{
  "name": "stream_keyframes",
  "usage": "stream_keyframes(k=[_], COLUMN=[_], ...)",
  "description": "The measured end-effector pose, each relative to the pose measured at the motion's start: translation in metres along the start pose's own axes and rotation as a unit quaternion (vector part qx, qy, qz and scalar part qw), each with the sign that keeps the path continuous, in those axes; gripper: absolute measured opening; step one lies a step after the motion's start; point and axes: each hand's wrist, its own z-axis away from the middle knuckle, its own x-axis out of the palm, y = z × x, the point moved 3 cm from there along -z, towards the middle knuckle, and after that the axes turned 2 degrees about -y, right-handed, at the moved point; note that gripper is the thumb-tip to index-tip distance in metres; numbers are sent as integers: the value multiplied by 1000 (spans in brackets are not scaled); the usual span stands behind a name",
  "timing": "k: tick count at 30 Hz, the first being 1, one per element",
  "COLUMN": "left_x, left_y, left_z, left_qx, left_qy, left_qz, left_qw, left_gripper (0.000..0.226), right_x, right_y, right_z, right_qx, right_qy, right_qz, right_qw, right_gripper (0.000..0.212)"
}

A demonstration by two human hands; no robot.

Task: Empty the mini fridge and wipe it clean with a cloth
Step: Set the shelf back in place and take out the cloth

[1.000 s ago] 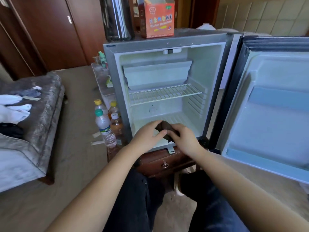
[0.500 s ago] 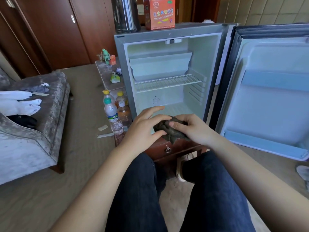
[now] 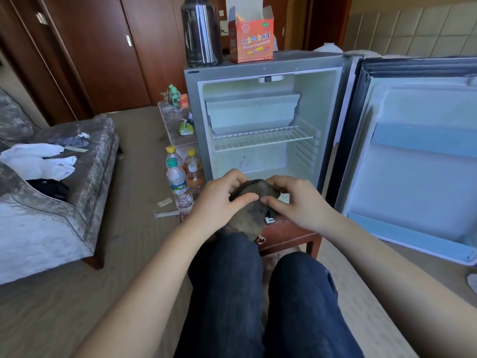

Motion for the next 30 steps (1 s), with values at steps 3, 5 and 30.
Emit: stream_keyframes(k=[3, 5, 30], left_x=[3, 6, -119], left_y=[-13, -24, 32], left_z=[-18, -34, -215], left_qx=[-53, -55, -9], left_qy=[-50, -64, -175], left_qz=[28, -1, -272], left_qw=[997, 996, 946], left_gripper=[36, 27, 25], right_x=[-3, -3, -105], right_y=[14, 23, -23], right_z=[-16, -30, -210], right_qx=[4, 17, 153], right_qy=[35, 39, -96], right_qz=[-25, -31, 229], right_qw=[999, 999, 956], right_gripper=[9, 10, 20])
